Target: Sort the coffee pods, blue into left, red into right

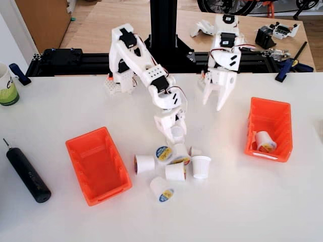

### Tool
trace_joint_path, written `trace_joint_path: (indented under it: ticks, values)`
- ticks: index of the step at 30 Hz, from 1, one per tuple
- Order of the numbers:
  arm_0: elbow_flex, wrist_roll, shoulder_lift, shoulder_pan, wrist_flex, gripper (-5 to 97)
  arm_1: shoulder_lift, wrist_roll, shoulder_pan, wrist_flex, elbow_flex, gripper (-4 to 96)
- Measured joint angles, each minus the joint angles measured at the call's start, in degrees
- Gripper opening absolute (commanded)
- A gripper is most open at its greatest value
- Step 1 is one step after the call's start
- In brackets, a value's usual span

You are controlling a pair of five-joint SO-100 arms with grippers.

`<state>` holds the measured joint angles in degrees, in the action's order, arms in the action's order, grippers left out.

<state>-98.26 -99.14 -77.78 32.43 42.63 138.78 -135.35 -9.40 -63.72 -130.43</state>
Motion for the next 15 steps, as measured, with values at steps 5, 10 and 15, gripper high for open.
trace_joint_path:
  ticks: [5, 10, 15]
  values:
    - [0.0, -0.3, 0.1, 0.0, 0.1, 13, 0.0, 0.0, 0.0, 0.0, 0.0, 23.5]
    - [0.0, -0.3, 0.1, 0.0, 0.9, 21, 0.0, 0.0, 0.0, 0.0, 0.0, 23.6]
    - [0.1, 0.4, -0.4, 0.0, 6.2, 30, 0.0, 0.0, 0.0, 0.5, -0.4, 24.3]
